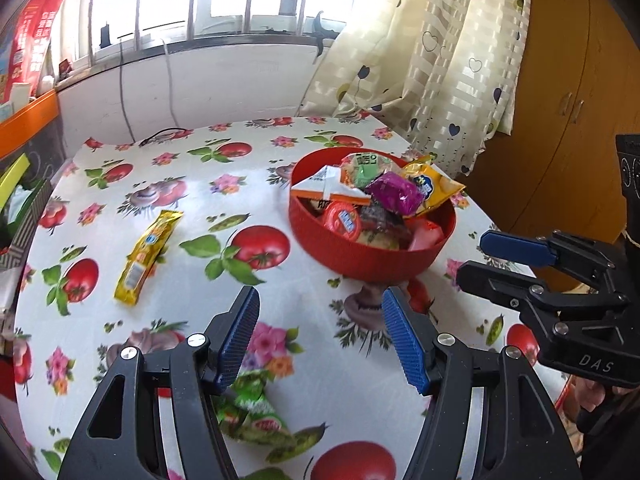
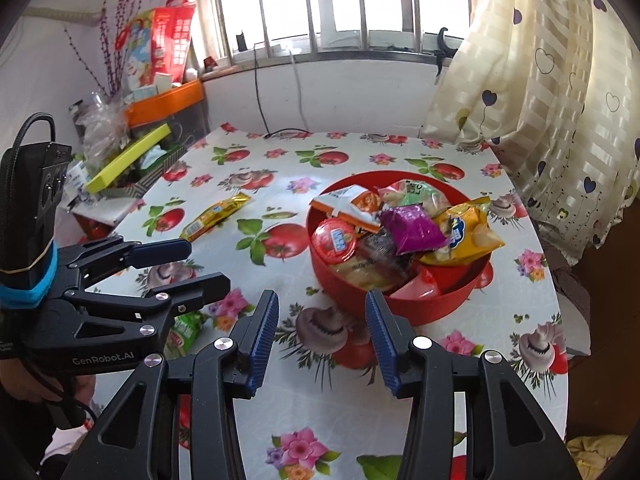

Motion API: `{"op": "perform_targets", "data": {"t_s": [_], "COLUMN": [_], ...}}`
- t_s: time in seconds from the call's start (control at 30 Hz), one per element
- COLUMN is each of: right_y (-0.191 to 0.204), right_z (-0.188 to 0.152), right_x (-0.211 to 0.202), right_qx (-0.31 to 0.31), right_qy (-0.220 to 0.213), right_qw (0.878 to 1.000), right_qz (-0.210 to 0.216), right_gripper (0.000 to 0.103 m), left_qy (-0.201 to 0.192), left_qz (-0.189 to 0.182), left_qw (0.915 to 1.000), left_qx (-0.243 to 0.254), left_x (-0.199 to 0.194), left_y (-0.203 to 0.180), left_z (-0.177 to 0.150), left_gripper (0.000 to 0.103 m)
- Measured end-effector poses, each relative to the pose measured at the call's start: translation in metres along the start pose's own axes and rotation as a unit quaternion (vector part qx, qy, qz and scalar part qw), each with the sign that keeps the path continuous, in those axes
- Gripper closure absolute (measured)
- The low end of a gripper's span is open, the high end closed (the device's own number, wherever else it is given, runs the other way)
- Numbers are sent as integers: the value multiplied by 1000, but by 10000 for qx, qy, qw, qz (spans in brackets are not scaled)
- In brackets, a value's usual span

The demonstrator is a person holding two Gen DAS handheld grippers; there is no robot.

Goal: Organize snacks
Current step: 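Withdraw both tools from the basket toward the green chip bag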

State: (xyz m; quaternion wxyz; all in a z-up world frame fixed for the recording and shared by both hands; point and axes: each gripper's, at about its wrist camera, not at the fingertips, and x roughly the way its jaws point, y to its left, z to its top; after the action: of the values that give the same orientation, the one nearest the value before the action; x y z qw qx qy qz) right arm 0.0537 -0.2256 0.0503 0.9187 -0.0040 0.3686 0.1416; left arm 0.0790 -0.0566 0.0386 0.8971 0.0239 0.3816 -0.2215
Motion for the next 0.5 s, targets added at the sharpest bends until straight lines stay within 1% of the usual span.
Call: {"op": "perform_targets", "data": {"t_s": [0.4,0.5], "right_y": [18,19], "right_z": [-5,-7], "right_x": [-6,-5], "right_qx": [-111,-69], "right_qy": [-39,-50], "right_qw": [9997,9996], "right_qz": [225,280], "right_gripper": [60,60], "left_qy": [-87,-76], "left_qz": [95,133], "left_qw": [9999,9998], "left_qx": [-98,-136], "left_x": [-16,-17], "left_y": [13,17], "left_z": [-17,-20], "left_gripper": [40,42]}}
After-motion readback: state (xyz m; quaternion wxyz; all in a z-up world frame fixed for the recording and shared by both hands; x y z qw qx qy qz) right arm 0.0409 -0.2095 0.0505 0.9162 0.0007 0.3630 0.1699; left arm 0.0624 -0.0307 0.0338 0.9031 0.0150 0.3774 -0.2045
